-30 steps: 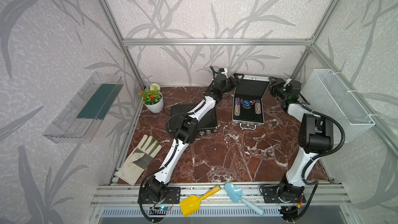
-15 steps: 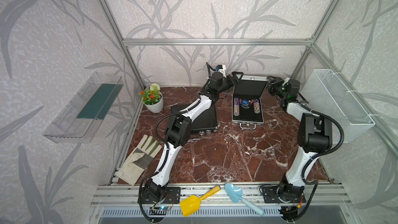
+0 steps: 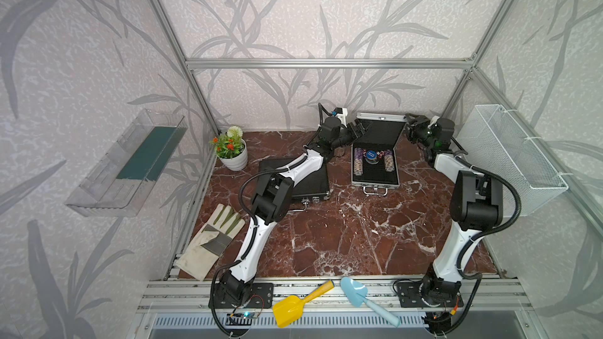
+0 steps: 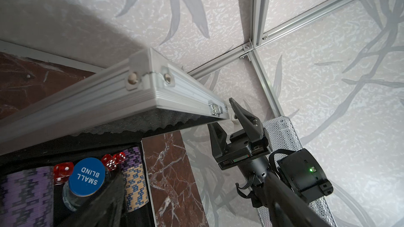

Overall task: Open the poker set cases
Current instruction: Open the case lid on the poker set case.

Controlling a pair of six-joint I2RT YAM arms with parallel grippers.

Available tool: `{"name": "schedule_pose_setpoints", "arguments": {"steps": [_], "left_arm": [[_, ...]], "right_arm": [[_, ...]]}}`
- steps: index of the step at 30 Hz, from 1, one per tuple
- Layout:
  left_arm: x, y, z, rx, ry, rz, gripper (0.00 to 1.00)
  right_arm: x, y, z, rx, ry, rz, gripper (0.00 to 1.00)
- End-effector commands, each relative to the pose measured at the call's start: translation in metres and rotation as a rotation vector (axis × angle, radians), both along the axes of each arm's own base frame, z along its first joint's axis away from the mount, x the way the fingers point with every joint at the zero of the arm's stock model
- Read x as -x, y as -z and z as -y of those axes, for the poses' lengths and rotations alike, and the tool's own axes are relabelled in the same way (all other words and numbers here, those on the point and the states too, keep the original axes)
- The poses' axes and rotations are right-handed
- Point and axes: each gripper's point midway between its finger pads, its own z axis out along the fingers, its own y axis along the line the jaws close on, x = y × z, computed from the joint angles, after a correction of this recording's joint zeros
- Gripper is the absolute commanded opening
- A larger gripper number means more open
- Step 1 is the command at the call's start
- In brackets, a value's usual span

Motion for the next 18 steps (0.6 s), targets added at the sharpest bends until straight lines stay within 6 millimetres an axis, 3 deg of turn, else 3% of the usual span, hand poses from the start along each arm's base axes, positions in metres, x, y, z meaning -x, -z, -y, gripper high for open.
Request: {"name": "schedule_pose_setpoints", "arguments": {"steps": [1,9,18], "left_arm": [[-0.001,-0.027,0.006,0.038,0.033,0.068,0.88],[-0.035,-0.025,0.005,0.028,0.048,0.091,0.88],[-0.061,-0.017,-0.002,0.028,-0.02,0.118,0.91]], "right_arm": [[-0.002,-0.009,-0.017,0.014,-0.06,0.024,0.58],[0.008,-0.011,-0.015,0.049,-0.083,0.015,0.59],[0.018,-0.003,-0.007,0.087,-0.103,0.001,0.63]]}}
